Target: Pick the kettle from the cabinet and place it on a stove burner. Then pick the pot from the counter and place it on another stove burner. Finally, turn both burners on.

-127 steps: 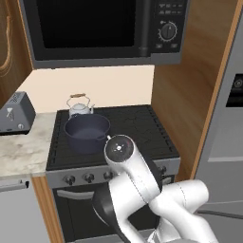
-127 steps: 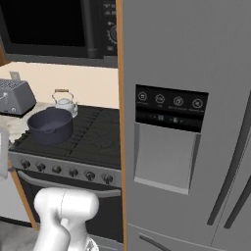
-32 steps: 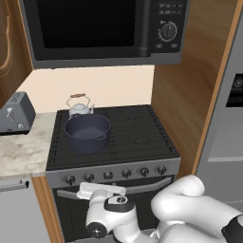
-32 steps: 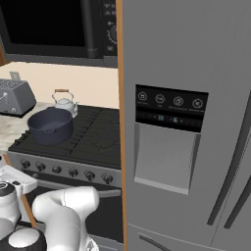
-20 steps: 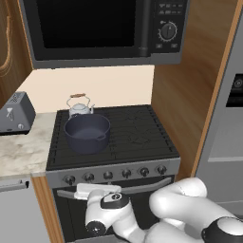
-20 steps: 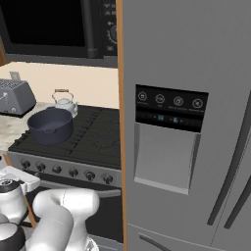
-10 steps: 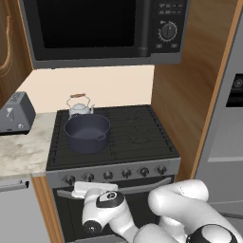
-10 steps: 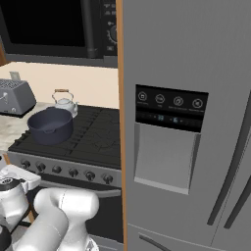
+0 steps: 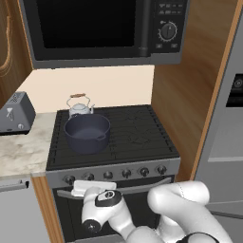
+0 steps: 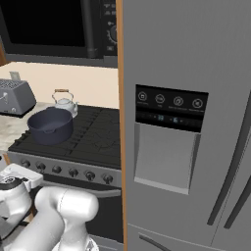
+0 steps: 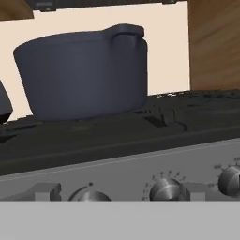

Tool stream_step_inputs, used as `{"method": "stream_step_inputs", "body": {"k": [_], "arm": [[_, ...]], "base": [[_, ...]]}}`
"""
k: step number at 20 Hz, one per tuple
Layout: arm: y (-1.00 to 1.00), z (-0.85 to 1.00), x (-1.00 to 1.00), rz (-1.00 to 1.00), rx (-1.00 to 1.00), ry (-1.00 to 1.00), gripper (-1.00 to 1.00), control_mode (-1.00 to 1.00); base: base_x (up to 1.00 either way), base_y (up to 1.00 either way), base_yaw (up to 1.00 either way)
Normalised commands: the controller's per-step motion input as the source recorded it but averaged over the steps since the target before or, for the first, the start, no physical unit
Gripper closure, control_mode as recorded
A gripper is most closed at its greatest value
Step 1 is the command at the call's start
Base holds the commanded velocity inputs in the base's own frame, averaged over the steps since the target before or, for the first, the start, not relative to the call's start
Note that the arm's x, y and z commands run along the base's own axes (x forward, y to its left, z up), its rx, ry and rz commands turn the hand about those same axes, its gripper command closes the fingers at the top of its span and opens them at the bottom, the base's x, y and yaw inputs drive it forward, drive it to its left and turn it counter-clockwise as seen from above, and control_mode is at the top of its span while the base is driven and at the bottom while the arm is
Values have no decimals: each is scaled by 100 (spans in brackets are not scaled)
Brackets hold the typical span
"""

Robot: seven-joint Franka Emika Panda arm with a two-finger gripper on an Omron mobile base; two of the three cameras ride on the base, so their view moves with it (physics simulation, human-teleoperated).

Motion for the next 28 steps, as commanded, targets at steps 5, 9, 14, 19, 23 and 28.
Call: {"method": "stream_step_inputs", "body": {"k": [5, 9, 14, 19, 23, 28], "arm": [[9, -18, 9, 1, -2, -3, -100, -100], [2, -12, 9, 1, -2, -2, -100, -100], [0, -10, 12, 1, -1, -1, -100, -100], [5, -10, 11, 1, -2, -1, -100, -100], [11, -15, 8, 0, -2, 0, -100, -100], [15, -9, 10, 0, -3, 0, -100, -100]], "base": [[0, 0, 0], [0, 0, 0], [0, 0, 0], [0, 0, 0], [0, 0, 0], [0, 0, 0]]}}
